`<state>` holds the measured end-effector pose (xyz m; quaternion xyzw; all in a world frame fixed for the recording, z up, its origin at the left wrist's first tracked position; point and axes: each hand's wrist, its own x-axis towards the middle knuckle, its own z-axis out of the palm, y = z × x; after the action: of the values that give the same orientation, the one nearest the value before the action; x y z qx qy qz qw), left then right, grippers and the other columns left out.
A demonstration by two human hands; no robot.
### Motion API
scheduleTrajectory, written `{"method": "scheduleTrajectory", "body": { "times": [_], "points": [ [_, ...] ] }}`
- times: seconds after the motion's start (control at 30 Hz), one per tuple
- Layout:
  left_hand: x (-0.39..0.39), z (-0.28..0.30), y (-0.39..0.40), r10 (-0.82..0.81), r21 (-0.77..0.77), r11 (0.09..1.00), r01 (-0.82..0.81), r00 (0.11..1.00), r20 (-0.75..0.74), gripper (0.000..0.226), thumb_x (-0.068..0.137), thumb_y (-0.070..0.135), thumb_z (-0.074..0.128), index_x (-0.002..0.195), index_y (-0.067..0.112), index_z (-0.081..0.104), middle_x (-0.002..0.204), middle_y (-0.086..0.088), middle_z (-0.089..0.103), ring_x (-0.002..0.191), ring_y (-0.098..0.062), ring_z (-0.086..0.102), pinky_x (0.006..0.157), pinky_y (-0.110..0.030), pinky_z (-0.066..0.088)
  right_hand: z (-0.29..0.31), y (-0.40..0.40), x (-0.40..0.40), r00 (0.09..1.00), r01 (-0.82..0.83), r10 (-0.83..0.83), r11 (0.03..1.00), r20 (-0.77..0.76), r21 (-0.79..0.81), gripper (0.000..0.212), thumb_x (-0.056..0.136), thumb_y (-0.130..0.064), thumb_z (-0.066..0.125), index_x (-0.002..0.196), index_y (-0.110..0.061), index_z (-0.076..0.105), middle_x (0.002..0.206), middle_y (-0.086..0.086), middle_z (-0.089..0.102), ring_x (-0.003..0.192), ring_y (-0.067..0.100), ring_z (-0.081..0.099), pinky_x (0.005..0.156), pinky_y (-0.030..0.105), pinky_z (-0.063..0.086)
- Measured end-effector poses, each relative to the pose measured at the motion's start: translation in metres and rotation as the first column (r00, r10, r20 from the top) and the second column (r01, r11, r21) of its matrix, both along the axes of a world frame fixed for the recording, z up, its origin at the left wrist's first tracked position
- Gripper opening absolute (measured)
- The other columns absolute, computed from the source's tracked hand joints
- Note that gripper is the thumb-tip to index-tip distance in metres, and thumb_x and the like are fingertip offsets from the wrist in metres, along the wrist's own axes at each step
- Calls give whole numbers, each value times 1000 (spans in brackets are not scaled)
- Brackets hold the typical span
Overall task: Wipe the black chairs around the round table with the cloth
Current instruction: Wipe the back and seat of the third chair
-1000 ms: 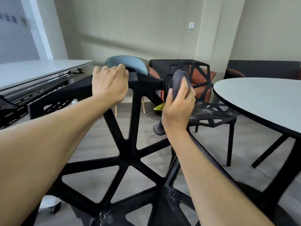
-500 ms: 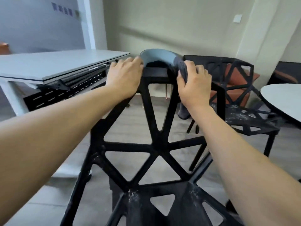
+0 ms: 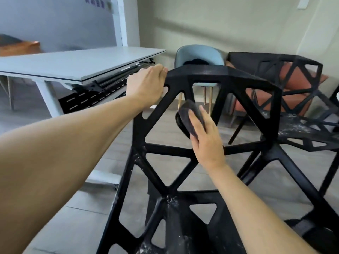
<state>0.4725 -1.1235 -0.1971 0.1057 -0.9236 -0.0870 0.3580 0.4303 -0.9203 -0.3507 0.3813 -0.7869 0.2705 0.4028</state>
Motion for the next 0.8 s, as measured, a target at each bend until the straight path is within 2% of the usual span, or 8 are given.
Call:
{"method": "scheduleTrajectory", "body": {
  "times": [0.1,0.27,0.43,0.53,0.6,0.63,0.73,0.8],
  "points": [
    [-8,-1,0,-5,8,1000,5,1000,-2,40,106,48,23,96,24,54,95,-5,73,98,-39,62,85,-48,49,-31,2,7,996,78,-70,989,-63,128,60,88,-3,64,146,-15,51,156,16,38,143,34,36,119,52,30],
    [-9,3,-2,-30,42,999,29,999,12,32,106,46,25,87,27,43,95,-4,73,96,-35,62,85,-44,49,-69,12,27,988,129,-132,990,78,48,63,84,-3,69,144,-16,53,151,15,44,131,37,46,112,51,38],
    [-6,9,1,-90,109,991,82,994,67,34,108,41,27,86,22,46,75,6,64,82,-24,55,69,-34,36,-62,4,33,972,141,-148,989,180,48,63,87,-3,66,146,-19,50,153,12,40,132,39,44,113,53,36],
    [13,8,-9,-207,268,946,182,976,68,31,108,33,35,106,17,61,100,-2,63,101,-29,59,83,-37,43,-57,6,37,965,147,-162,985,204,84,62,88,-4,68,145,-19,50,153,12,40,132,37,43,112,52,37],
    [48,-10,-20,-166,378,913,154,986,1,35,107,31,37,135,18,55,127,-7,59,119,-29,54,103,-39,40,-52,6,39,962,158,-178,982,208,107,60,89,-5,68,144,-18,51,152,13,41,132,38,43,110,54,39],
    [75,-27,-23,-112,423,899,110,993,-21,37,107,29,39,140,18,51,131,-6,56,121,-27,52,106,-39,38,-49,5,39,960,163,-185,979,208,120,59,89,-5,68,143,-18,51,151,14,42,132,39,44,109,55,39],
    [195,-93,-8,-5,584,812,3,1000,2,29,106,28,44,132,24,55,125,6,58,113,-10,53,98,-27,41,-37,-1,41,943,134,-153,987,295,85,51,92,-6,65,140,-17,52,146,14,44,128,41,45,106,57,41],
    [276,-139,18,28,686,725,-53,998,47,21,102,37,46,118,35,60,114,18,61,105,2,55,89,-17,41,-24,-9,51,935,67,-42,996,353,-59,41,97,-11,59,137,-15,54,139,14,48,123,37,49,104,54,44]
  ]
}}
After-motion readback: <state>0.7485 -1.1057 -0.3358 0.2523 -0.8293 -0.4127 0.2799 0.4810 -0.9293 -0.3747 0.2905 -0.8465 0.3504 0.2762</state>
